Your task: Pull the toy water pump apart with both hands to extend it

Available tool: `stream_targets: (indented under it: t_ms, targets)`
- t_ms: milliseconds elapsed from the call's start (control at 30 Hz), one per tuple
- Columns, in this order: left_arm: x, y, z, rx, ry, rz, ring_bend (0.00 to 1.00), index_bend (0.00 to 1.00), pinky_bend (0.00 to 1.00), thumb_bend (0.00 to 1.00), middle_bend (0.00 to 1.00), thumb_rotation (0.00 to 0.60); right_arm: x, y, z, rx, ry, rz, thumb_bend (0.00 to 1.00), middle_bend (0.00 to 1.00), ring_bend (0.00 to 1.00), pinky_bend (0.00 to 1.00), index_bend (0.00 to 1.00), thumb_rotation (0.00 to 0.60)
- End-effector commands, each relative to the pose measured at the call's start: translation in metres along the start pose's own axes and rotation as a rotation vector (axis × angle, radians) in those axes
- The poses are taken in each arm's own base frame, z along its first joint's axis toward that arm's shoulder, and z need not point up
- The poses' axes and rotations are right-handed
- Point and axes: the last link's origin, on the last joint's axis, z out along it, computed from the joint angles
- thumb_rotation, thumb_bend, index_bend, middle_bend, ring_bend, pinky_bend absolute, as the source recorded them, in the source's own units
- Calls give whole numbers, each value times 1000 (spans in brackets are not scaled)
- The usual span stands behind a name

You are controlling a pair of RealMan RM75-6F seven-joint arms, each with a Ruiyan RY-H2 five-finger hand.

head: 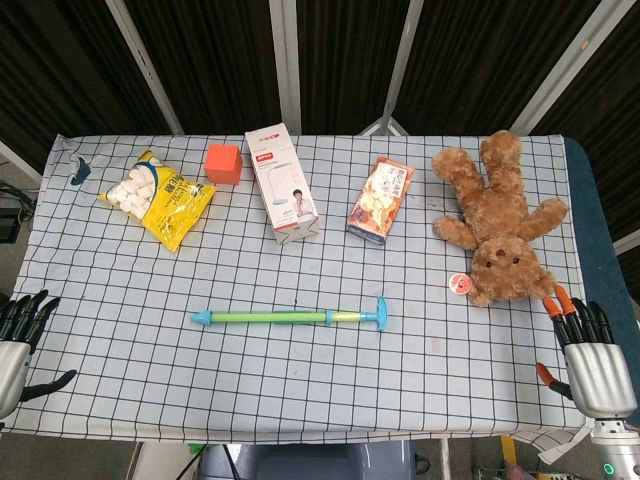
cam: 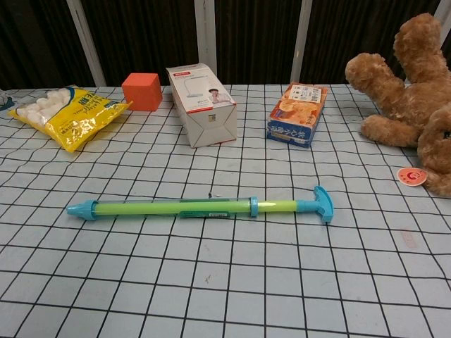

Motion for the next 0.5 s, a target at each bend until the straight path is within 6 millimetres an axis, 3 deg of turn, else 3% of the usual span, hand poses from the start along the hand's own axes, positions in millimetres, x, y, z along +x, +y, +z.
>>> stream_targets:
  t_ms: [33,333,500]
  targets:
    - [0,-1,0,3,0,-3,0,0,0,124,0,600,1,1,0,-4,-1,10,254,0,0,0,0,600]
    - [0,0,-1,-1,-8,-7,0,0,0,124,0,600,2,-4,4,9,-11,55,254,0,0,0,0,600]
    - [0,1,0,-7,-12,-15,0,0,0,124,0,600,6,-24,20,43,-16,118,254,0,0,0,8,600]
